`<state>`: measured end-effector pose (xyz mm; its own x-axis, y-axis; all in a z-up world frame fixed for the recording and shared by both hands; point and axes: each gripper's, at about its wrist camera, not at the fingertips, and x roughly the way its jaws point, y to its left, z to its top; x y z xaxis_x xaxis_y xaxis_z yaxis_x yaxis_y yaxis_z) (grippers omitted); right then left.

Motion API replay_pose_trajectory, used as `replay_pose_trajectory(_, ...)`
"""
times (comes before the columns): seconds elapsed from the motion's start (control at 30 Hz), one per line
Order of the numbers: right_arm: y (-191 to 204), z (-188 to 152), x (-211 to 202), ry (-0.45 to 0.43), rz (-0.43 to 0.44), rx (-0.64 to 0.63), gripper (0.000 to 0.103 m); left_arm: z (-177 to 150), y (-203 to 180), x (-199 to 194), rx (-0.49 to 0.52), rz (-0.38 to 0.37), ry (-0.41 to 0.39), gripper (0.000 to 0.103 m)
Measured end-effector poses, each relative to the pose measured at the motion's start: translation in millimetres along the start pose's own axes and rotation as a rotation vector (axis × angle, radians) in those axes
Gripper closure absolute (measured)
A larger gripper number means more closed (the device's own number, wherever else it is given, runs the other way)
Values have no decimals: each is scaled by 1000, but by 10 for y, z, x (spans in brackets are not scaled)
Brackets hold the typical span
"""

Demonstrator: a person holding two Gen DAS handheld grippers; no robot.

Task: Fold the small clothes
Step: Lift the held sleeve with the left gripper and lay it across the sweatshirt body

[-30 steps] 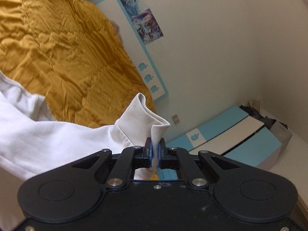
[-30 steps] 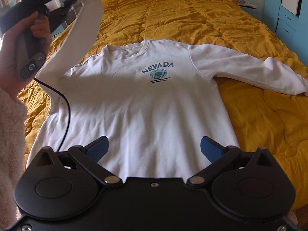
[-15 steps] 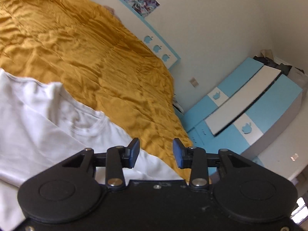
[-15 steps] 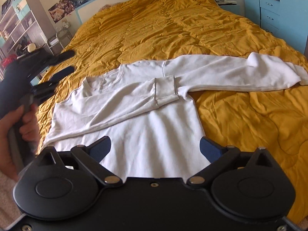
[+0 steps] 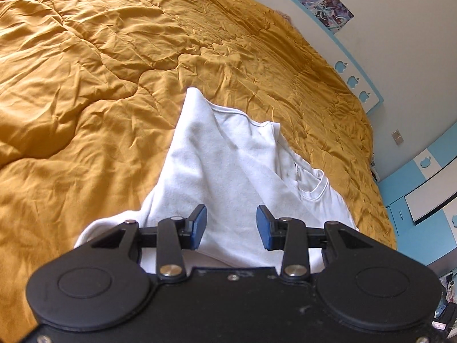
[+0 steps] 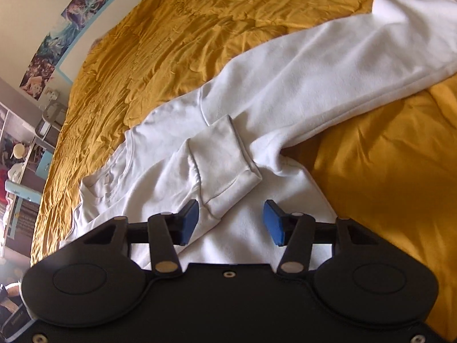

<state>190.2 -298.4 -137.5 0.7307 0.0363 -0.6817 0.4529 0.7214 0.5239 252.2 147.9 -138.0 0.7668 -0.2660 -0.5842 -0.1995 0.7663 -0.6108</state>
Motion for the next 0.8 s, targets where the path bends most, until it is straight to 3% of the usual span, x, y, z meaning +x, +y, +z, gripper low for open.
replay_pose_trajectory(0.13, -51, 67, 90, -37, 29, 99, 54, -26, 14, 6, 1, 5, 20, 65)
replay_pose_trajectory(0.17, -52, 78, 109, -35, 25, 115, 60, -25, 25, 27, 1, 9, 25, 65)
replay_pose_trajectory(0.2, -66, 97, 115, -35, 28, 138, 84, -32, 34, 19, 0, 14, 31, 65)
replay_pose_trajectory(0.23, -80, 110, 120, -31, 31, 154, 95, -35, 44, 28, -1, 15, 34, 65)
replay_pose_trajectory(0.33, -120, 103, 27, -53, 66, 165, 95, -48, 65, 50, -1, 20, 40, 65)
replay_pose_trajectory(0.43, -126, 83, -87, -86, 29, 142, 96, -72, 64, 52, 6, 27, 46, 65)
replay_pose_trajectory(0.6, -207, 57, 55, -38, -11, 100, 95, -98, 5, 40, 18, 40, 48, 65)
replay_pose_trajectory(0.67, -213, 95, -38, -47, 10, 101, 85, -102, -70, -15, 26, 13, 37, 65)
replay_pose_trajectory(0.8, -322, 253, -595, -204, 28, 20, 80, -173, -388, -65, 78, -55, 43, 65)
